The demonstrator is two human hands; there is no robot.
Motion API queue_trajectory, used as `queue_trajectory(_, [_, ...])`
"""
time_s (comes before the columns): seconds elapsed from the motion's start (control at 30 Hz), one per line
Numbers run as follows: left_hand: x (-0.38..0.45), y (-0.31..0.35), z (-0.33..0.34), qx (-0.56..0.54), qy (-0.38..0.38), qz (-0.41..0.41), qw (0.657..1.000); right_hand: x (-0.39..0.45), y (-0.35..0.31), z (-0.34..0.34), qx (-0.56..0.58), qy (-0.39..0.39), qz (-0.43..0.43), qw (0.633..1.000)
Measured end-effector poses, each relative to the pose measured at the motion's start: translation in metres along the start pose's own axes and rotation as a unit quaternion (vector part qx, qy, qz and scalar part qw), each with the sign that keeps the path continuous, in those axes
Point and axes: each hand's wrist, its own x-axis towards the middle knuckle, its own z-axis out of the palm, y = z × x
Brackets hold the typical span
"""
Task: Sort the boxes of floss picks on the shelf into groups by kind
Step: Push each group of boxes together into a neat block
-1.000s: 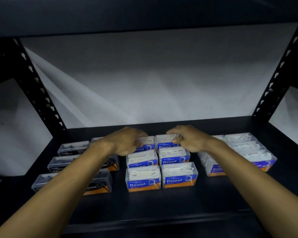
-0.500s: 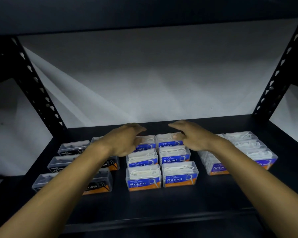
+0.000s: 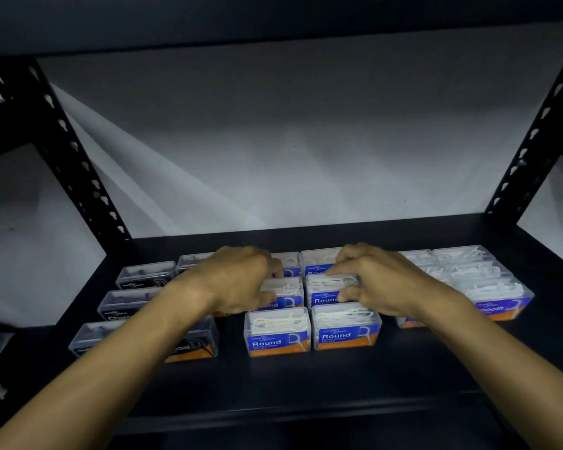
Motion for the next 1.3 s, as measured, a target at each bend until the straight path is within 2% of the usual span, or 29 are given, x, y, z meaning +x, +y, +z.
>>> queue_trajectory(0.33, [-0.002, 0.007, 0.013, 0.018, 0.083, -0.020, 0.996, 0.001, -0.002, 0.005, -0.009, 0.021, 0.007, 1.000])
queue_trajectory(1.13, [-0.006, 0.002, 0.015, 0.029, 0.135, -0.028, 0.990, 0.000, 0.000, 0.009, -0.006, 0.061, 0.024, 0.998])
queue_trajectory(1.23, [-0.019, 0.006, 0.015, 0.026, 0.183, -0.024, 0.983, -0.007, -0.001, 0.009, -0.006, 0.104, 0.027, 0.994])
queue_trajectory(1.3, [-0.032, 0.015, 0.020, 0.014, 0.230, -0.011, 0.973, -0.018, -0.004, 0.014, -0.005, 0.183, 0.019, 0.983])
